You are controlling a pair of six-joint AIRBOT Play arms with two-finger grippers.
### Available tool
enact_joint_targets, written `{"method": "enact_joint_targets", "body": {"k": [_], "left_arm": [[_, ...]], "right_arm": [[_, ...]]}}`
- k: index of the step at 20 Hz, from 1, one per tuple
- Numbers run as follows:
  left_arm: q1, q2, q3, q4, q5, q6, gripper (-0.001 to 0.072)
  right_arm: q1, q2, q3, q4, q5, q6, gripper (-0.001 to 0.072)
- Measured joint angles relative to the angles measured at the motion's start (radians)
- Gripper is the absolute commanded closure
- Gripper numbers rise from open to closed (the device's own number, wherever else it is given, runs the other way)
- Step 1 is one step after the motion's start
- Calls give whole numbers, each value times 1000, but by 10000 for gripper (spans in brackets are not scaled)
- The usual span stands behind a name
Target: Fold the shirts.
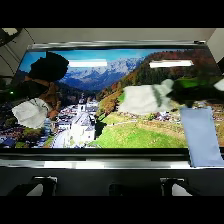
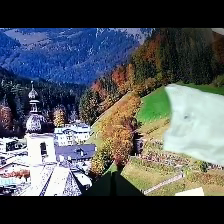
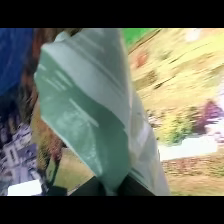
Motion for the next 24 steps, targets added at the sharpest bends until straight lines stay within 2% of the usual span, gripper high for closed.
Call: {"method": "enact_joint_targets", "body": {"k": [4, 8, 16, 19, 24], "left_arm": [[0, 0, 0, 5, 8, 15, 679], [0, 0, 0, 6, 11, 26, 679], [0, -2, 0, 6, 33, 37, 679], [0, -2, 0, 6, 37, 45, 679], [0, -2, 0, 6, 39, 58, 679]], "right_arm": [[-241, 59, 130, -103, 126, 33, 661], [-419, 76, 186, -106, 183, 60, 661], [-541, 82, 205, -50, 272, 114, 660], [-549, 82, 203, -131, 365, 136, 660], [-554, 91, 59, -394, 523, 117, 660]]}}
